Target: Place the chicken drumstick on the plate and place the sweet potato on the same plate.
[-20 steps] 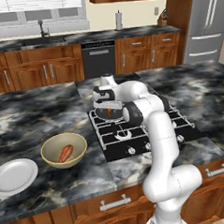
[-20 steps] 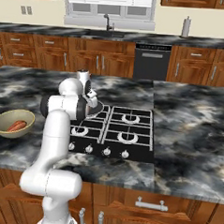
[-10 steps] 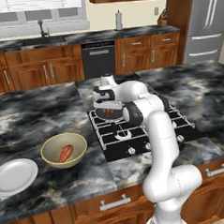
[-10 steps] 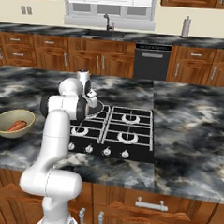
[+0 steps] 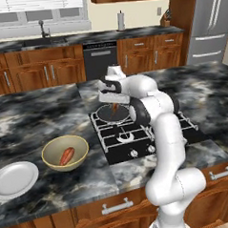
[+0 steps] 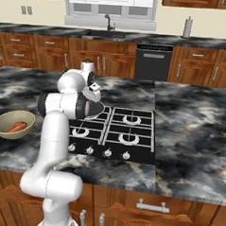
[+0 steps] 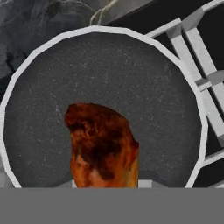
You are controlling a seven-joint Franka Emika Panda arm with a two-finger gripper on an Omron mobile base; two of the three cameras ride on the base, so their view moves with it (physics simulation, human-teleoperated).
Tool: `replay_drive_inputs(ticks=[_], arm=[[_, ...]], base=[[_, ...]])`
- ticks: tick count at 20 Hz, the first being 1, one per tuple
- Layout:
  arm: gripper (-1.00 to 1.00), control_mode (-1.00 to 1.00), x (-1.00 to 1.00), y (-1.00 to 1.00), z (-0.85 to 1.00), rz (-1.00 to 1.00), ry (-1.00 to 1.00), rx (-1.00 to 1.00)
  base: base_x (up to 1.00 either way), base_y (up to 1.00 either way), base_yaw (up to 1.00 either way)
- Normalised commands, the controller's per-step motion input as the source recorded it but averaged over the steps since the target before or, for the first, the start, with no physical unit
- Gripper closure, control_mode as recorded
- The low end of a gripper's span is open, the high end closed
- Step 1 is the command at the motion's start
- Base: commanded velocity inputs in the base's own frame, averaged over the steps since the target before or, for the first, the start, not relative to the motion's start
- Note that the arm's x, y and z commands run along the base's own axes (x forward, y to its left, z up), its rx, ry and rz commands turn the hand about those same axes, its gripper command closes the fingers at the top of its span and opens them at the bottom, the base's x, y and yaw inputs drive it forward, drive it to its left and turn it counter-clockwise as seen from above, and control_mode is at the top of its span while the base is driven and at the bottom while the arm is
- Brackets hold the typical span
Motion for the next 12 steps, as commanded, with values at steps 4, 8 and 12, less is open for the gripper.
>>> replay_drive_inputs(ticks=[4, 8, 12], arm=[[1.00, -1.00, -1.00, -0.02, 0.65, 0.01, 0.00, 0.08], [1.00, -1.00, -1.00, 0.00, 0.43, 0.03, -0.12, 0.06], [1.00, -1.00, -1.00, 0.00, 0.52, 0.03, -0.28, 0.07]], base=[[0.00, 0.00, 0.00], [0.00, 0.00, 0.00], [0.00, 0.00, 0.00]])
